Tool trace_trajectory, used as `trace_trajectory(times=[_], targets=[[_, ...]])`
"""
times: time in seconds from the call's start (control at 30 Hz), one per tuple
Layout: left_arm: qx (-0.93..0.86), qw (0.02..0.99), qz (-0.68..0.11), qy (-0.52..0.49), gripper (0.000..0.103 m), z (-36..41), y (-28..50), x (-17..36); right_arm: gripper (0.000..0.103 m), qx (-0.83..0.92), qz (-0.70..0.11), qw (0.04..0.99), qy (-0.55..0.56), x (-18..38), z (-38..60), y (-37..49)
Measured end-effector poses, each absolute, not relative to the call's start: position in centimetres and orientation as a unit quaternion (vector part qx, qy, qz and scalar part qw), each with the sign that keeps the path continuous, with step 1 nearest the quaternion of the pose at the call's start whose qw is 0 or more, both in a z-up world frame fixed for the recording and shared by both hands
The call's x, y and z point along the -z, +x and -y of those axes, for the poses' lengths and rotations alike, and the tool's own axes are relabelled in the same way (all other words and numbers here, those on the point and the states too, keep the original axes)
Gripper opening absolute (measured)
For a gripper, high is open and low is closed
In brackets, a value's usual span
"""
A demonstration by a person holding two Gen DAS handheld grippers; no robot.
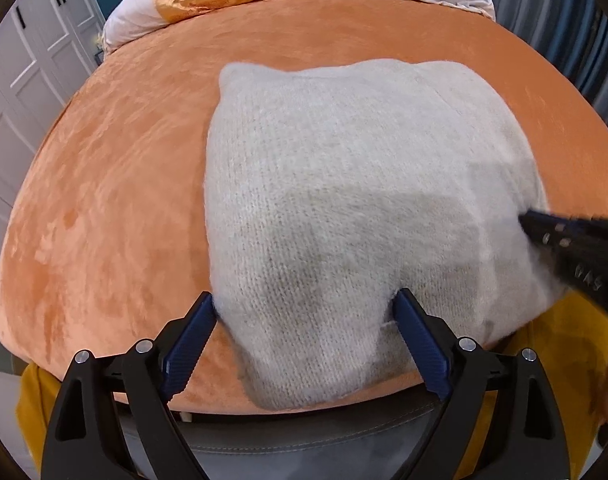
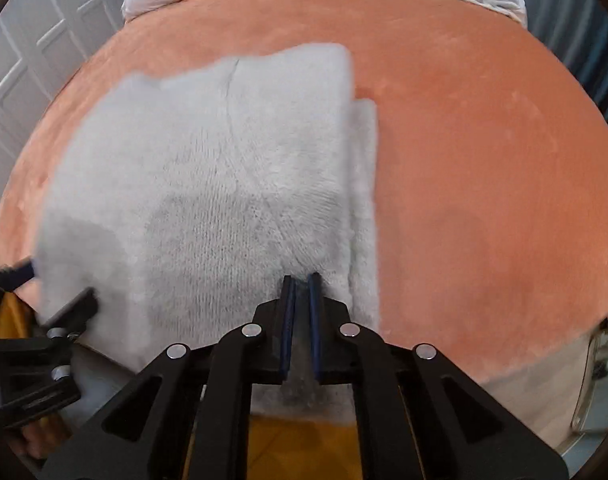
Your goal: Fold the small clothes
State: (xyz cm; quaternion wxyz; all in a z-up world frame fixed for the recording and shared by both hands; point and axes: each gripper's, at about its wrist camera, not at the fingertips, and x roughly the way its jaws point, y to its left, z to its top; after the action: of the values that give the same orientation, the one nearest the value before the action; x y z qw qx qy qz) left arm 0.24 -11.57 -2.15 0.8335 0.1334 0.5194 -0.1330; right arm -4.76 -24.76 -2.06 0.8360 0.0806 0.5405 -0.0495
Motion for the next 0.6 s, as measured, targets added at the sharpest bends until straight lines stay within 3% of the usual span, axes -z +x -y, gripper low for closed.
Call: trace_trajectory(times=[0.17, 0.3, 0.4, 0.43, 0.53, 0.6], targets=[[0.146, 0.847, -0.501, 0.098, 0.087, 11.6, 1.1, -0.8, 0.007, 0.03, -0.481, 0.868, 0.121, -3.2, 25.5, -2.9], [0.144, 0.852, -0.492, 0.103, 0.087, 13.1, 2.4, -1.4, 0.005, 0.054, -0.557, 0.824, 0.095, 3.0, 25.9, 0.3], [0.142, 0.847, -0.501, 0.107, 0.087, 13.1, 3.3, -1.2, 0.007, 0.047, -0.534, 0.836, 0.116, 2.2, 26.3, -0.2], [0.144, 0.846, -0.504, 0.094, 0.087, 12.5, 3.6, -1.4, 0.014, 0.043, -0.515, 0.845, 0.139, 0.8, 26.9, -1.1], [0.161, 0.84, -0.518, 0.0, 0.087, 8.9, 5.0, -1.7, 0.092, 0.056, -0.472, 0.863, 0.172, -0.6, 28.4, -3.5], [0.156, 0.833, -0.529, -0.039, 0.088, 7.4, 5.9, -1.1, 0.093, 0.055, -0.483, 0.856, 0.176, 0.5, 28.8, -4.1]])
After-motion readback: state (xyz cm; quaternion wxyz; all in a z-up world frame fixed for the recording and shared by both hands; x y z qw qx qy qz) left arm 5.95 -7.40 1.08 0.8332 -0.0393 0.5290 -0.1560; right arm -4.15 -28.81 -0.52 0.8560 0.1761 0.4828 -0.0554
